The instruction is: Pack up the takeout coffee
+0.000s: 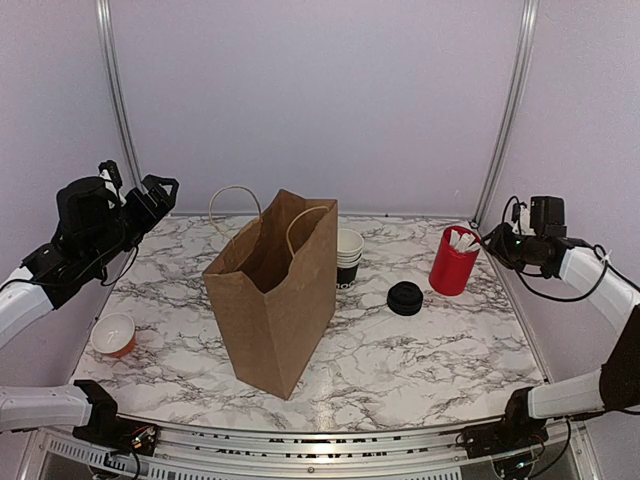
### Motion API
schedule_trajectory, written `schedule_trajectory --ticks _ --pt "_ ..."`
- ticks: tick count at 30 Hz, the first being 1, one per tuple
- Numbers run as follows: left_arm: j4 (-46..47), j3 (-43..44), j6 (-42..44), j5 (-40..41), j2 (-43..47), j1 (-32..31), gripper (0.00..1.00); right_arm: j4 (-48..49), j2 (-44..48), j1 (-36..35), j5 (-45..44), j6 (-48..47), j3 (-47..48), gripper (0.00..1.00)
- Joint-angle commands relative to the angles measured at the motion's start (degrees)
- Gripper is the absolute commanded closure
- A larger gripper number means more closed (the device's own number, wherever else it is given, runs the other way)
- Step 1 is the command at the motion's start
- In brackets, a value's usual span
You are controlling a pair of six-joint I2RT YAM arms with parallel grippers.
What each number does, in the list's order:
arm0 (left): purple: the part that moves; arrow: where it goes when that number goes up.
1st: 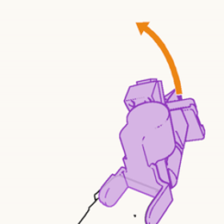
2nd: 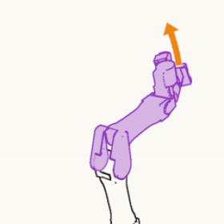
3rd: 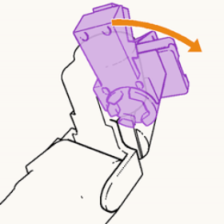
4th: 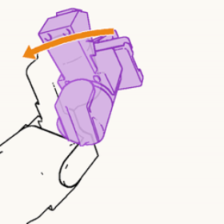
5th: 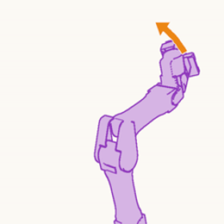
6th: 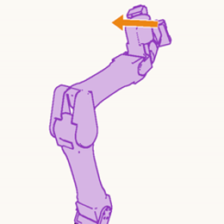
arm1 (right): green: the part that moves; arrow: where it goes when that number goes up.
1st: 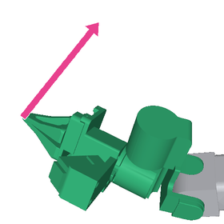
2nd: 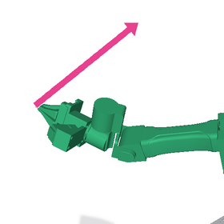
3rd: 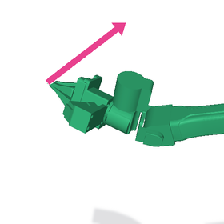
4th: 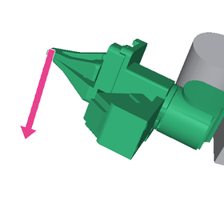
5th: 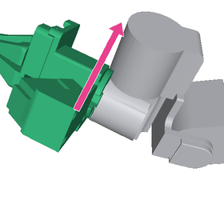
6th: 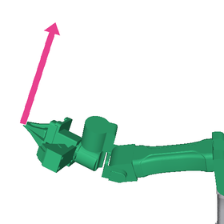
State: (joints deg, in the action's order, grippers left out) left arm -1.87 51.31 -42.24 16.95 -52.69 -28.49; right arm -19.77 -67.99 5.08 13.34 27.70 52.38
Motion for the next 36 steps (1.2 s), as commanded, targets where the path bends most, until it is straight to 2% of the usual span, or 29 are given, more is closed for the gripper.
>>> schedule_trajectory --ticks 1,13,18,21,26,32,36 --pt "-0.8 -0.2 0.0 0.1 0.7 0.2 0.01 2.9 -0.2 0.5 0.8 0.7 -0.6 0.65" --pt "-0.8 -0.2 -0.5 -0.3 0.6 0.2 0.01 5.8 -2.1 0.5 -1.1 -0.6 -0.5 0.69" --pt "-0.9 -0.1 -0.5 -0.3 1.0 0.2 0.01 5.7 -4.2 -0.5 -2.2 -1.2 0.8 0.77" --pt "-0.9 -0.2 -0.6 -0.2 1.2 0.3 0.01 4.7 -4.5 -1.8 -5.3 -1.8 2.1 0.84" --pt "-1.0 -0.2 -0.7 -0.3 1.2 0.2 0.01 2.0 -3.8 -5.5 -14.0 -4.6 5.9 0.88" --pt "-0.9 0.0 -1.0 -0.7 0.9 0.2 0.01 -0.9 -4.7 -7.2 -19.4 -7.2 9.9 1.00" --pt "-0.8 0.0 -0.9 -0.6 1.0 0.2 0.01 -3.2 -4.2 -8.0 -22.3 -8.6 12.2 1.00"
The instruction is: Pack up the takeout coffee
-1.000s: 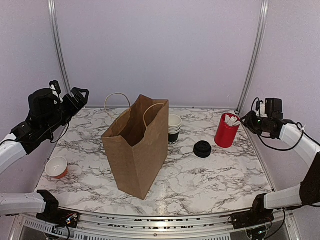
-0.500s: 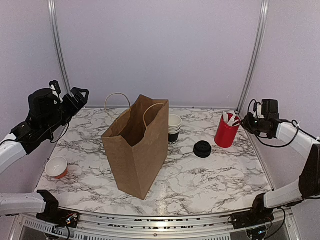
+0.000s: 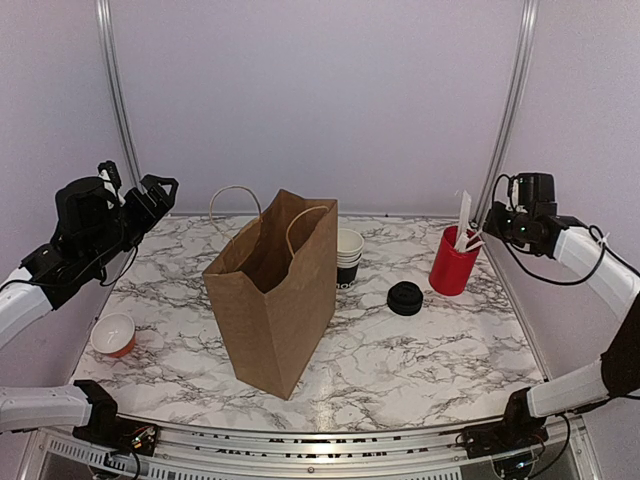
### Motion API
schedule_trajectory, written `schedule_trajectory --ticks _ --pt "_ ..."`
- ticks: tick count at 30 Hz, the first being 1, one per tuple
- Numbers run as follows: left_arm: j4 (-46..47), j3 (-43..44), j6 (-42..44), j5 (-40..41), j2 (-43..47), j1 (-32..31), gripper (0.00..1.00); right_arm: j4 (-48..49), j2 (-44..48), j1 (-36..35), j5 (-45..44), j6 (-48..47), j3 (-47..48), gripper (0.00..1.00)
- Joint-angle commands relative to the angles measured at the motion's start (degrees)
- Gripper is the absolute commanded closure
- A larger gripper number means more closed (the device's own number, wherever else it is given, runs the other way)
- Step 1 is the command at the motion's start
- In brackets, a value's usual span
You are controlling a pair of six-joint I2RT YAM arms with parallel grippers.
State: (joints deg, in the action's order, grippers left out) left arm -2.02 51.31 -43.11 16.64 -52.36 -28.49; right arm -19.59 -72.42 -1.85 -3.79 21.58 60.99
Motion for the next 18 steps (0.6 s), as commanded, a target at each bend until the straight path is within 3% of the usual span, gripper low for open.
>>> schedule_trajectory --ticks 1,18 --pt "-0.6 0.0 -0.1 -0.3 0.6 0.2 0.01 -4.1 0.6 -1.2 -5.6 -2.8 4.4 1.00" --pt "0.0 -0.2 -0.3 -0.6 0.0 0.3 0.01 -15.9 1.8 -2.0 -1.1 -6.7 18.4 1.00"
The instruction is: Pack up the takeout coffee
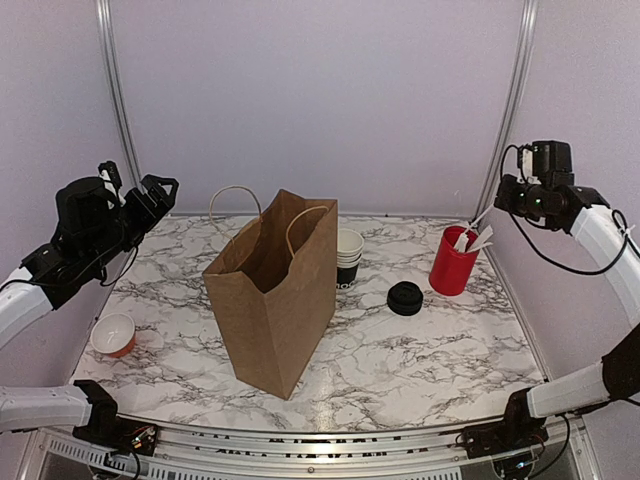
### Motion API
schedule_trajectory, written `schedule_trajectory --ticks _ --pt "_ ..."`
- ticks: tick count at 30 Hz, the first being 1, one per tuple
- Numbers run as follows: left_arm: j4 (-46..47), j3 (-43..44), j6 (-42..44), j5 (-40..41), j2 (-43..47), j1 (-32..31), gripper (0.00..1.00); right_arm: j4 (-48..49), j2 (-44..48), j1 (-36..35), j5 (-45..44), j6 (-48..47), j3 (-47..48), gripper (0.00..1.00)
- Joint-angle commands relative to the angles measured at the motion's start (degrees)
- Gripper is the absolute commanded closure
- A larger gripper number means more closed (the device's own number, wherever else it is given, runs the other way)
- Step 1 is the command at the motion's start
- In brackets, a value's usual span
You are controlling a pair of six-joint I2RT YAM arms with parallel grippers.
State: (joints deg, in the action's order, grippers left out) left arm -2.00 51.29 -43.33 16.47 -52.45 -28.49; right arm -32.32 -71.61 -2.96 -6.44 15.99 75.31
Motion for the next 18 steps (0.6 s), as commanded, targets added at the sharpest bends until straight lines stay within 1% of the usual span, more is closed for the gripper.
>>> schedule_trajectory --ticks 1,10,14,18 --pt "0.0 -0.2 -0.1 -0.4 0.2 0.2 0.01 -3.5 1.0 -1.0 1.7 -1.3 4.7 1.00" --pt "0.0 -0.5 -0.2 -0.3 0.3 0.2 0.01 -6.1 2.6 -1.6 6.2 -3.2 12.9 1.00" --pt "0.0 -0.6 -0.4 -0.4 0.3 0.2 0.01 -5.2 3.8 -1.6 12.4 -4.1 15.7 1.00" --pt "0.1 -0.7 -0.5 -0.4 0.2 0.2 0.01 -3.3 4.6 -1.5 20.6 -4.0 17.4 1.00"
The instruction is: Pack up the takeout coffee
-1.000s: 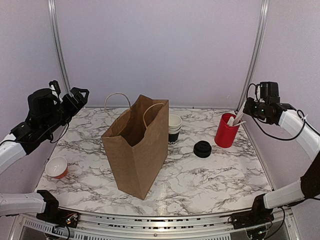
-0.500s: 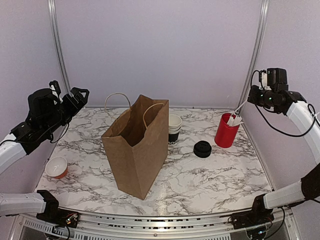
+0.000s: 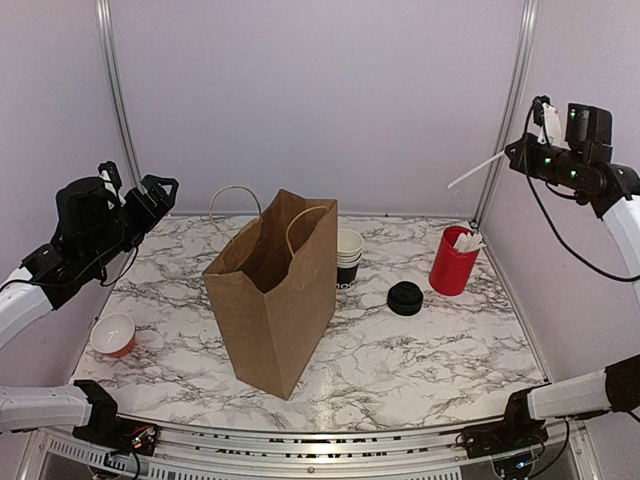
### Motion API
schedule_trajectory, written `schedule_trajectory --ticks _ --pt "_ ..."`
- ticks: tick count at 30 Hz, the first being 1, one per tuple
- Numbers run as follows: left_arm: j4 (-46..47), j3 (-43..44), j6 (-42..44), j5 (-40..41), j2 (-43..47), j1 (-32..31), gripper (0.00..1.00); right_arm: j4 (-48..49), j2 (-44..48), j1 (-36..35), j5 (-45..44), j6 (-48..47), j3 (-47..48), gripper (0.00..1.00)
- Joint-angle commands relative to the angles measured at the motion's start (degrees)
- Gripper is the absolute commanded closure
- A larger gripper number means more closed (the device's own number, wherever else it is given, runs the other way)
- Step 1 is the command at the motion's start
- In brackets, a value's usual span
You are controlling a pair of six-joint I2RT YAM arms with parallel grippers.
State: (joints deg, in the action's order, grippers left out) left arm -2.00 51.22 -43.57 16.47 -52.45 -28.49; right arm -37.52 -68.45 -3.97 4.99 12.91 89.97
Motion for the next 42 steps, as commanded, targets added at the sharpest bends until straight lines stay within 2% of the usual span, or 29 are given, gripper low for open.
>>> schedule_trajectory --ticks 1,7,9,15,21,26,31,40,42 --pt "0.0 -0.7 -0.3 -0.4 0.2 0.2 0.01 2.8 1.5 -0.5 11.9 -0.8 2.8 1.00" --pt "0.0 -0.8 -0.2 -0.3 0.5 0.2 0.01 10.1 0.2 -0.7 32.9 3.5 3.1 0.98" --pt "-0.1 -0.9 -0.3 -0.3 0.6 0.2 0.01 11.6 -1.1 -2.5 35.5 4.9 3.9 0.99" --pt "-0.1 -1.3 -0.5 -0.3 0.9 0.2 0.01 6.9 -8.3 -14.7 32.6 0.9 11.5 0.99" --pt "-0.5 -1.6 -0.3 0.1 1.7 0.2 0.01 3.2 -15.2 -21.6 33.6 -1.8 20.6 1.00" --pt "-0.7 -1.7 -0.3 0.3 2.2 0.2 0.01 -4.6 -20.5 -24.9 33.4 -5.8 26.6 1.00" --pt "-0.8 -1.8 -0.3 0.3 2.3 0.2 0.01 -9.8 -22.7 -27.4 33.1 -8.7 27.3 1.00" --pt "-0.6 -1.4 -0.5 -0.2 1.6 0.2 0.01 -13.2 -25.7 -31.9 31.6 -10.6 29.0 1.00" --pt "-0.6 -1.4 -0.5 -0.2 1.6 0.2 0.01 -13.7 -26.5 -32.6 31.3 -11.0 29.7 0.96"
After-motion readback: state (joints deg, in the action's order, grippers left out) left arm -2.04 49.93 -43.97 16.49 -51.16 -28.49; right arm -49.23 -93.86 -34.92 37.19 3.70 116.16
